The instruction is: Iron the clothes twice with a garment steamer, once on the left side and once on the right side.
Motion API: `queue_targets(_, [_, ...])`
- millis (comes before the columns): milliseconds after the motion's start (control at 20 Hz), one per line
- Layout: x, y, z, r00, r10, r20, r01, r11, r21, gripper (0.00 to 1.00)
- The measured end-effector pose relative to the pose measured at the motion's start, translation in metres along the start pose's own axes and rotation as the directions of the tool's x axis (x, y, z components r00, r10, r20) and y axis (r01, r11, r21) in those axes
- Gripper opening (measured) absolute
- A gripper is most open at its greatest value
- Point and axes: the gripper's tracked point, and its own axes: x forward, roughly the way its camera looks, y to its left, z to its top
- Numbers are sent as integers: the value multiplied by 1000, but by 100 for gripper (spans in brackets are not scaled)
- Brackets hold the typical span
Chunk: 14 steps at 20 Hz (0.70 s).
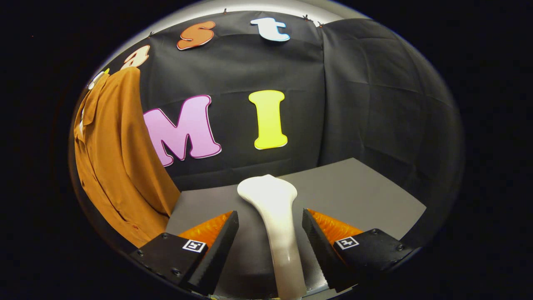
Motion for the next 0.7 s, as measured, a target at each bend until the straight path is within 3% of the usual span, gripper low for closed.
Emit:
queue_targets(550, [29, -11, -35, 981, -22, -193, 24, 1000, 11, 88])
queue_targets(700, [38, -13, -42, 976, -34, -217, 37, 999, 10, 55])
